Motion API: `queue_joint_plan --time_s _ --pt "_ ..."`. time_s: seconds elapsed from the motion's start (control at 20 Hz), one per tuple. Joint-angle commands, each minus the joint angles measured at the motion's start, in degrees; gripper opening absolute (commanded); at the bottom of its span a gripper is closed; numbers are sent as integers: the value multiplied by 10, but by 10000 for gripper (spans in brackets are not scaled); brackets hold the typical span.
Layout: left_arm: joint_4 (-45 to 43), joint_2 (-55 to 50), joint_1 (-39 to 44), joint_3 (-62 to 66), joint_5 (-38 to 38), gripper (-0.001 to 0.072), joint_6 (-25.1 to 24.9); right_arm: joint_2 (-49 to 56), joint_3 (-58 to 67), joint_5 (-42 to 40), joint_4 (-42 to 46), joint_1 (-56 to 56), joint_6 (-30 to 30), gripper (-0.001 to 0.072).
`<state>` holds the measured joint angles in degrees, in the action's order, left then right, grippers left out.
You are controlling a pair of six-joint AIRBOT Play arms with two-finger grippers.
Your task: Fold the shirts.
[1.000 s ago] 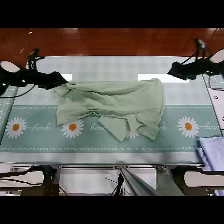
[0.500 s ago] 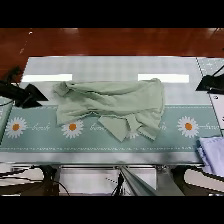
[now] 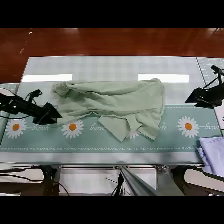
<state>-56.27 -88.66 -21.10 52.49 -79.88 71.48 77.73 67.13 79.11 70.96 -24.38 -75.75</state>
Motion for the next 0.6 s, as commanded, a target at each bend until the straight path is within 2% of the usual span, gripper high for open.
queue_joint_plan --time_s 0.0,0.05,0.1,0.15,0.25,0.4,0.55 --pt "26 -42 49 -7 67 558 -2 0 -5 -15 -47 -1 3 590" --pt "38 -47 58 -6 84 457 5 0 -5 -15 -48 -1 3 590" --pt "35 -46 61 -6 101 292 25 0 -5 -13 -48 -1 3 590" --pt "31 -46 59 -6 109 220 35 0 -5 -14 -45 -1 3 590" --pt "32 -45 47 -6 96 27 30 0 -7 -16 -21 -1 3 590" --pt "32 -40 33 -6 67 29 10 0 -38 -32 -15 -1 1 589" --pt "33 -24 30 -6 66 29 5 1 -112 -76 -97 -1 17 609"
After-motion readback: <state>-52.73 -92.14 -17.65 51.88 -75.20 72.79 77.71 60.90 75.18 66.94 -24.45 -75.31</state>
